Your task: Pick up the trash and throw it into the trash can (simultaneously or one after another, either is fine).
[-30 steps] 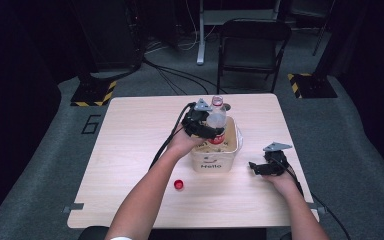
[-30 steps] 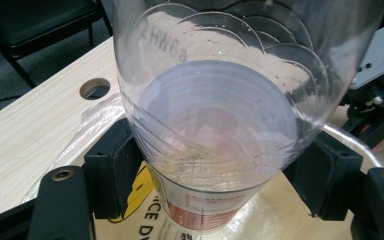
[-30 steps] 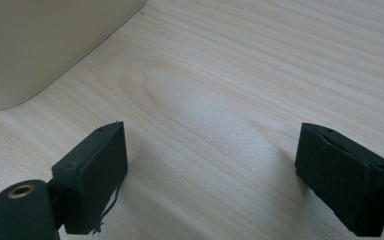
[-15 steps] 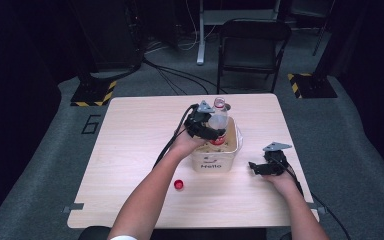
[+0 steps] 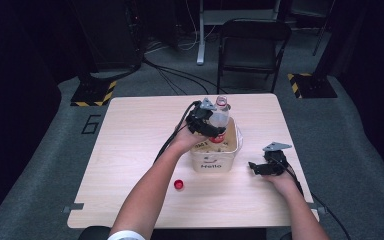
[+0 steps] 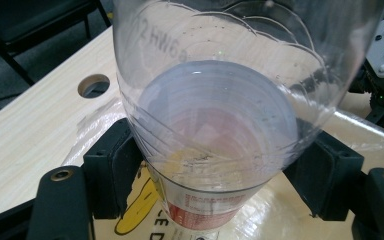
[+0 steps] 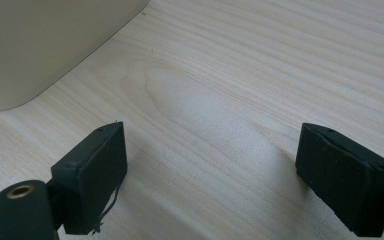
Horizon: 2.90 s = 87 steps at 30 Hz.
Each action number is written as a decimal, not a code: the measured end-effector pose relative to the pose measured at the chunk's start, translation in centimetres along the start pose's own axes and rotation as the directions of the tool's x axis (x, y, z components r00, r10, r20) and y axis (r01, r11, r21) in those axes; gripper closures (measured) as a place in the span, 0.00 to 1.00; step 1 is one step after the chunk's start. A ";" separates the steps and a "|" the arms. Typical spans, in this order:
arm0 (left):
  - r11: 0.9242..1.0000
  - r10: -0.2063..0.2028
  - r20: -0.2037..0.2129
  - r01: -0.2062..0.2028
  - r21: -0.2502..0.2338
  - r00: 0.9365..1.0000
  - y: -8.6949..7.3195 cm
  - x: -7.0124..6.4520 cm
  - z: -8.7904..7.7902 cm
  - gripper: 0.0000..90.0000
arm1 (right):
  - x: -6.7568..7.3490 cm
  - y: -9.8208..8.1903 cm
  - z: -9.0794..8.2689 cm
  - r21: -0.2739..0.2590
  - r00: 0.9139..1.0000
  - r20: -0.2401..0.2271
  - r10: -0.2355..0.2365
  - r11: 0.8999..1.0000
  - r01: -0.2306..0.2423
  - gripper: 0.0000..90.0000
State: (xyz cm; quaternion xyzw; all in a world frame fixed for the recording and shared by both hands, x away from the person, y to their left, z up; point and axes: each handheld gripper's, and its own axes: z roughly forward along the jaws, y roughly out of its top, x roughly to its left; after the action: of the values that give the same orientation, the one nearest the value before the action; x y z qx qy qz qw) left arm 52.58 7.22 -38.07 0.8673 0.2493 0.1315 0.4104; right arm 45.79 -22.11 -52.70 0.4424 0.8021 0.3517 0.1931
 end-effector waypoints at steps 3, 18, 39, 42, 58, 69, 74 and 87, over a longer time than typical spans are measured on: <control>1.000 -0.006 0.010 0.005 0.017 1.000 -0.4 0.3 0.1 0.30 | 0.0 0.0 0.0 0.000 1.000 0.000 0.000 1.000 0.000 0.14; 0.996 -0.016 -0.014 0.017 0.093 1.000 -1.7 1.0 0.4 0.29 | 0.0 0.0 0.0 0.000 1.000 -0.001 -0.001 1.000 0.001 0.14; 0.992 -0.078 0.001 0.077 0.101 0.997 -3.1 1.6 -0.1 0.24 | 0.0 0.0 0.0 0.000 1.000 -0.004 0.000 1.000 0.000 0.13; 0.993 -0.075 -0.005 0.075 0.093 0.997 -3.1 1.5 -0.5 0.23 | 0.0 0.0 0.0 0.000 1.000 -0.004 0.000 1.000 0.000 0.13; 0.995 -0.086 -0.021 0.087 0.043 0.996 -3.3 1.8 -3.1 0.21 | 0.0 0.0 0.0 0.000 1.000 -0.006 -0.001 1.000 0.001 0.13; 0.996 -0.082 -0.007 0.083 0.014 0.997 -3.4 1.7 -5.0 0.22 | 0.0 0.0 0.0 0.001 1.000 -0.006 -0.001 1.000 0.001 0.13; 0.996 -0.090 0.008 0.090 -0.009 0.996 -3.7 1.5 -5.9 0.23 | 0.0 0.0 0.0 0.001 1.000 -0.006 -0.001 1.000 0.001 0.13; 0.993 -0.098 0.010 0.099 -0.059 0.995 -4.5 1.6 -8.0 0.27 | 0.0 0.0 0.0 0.001 1.000 -0.007 -0.003 1.000 0.003 0.13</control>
State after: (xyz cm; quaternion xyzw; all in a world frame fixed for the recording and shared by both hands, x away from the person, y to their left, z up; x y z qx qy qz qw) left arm 49.01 15.69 -36.50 0.8417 0.2865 0.1155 0.4428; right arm 45.82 -22.08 -52.70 0.4401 0.8035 0.3527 0.1905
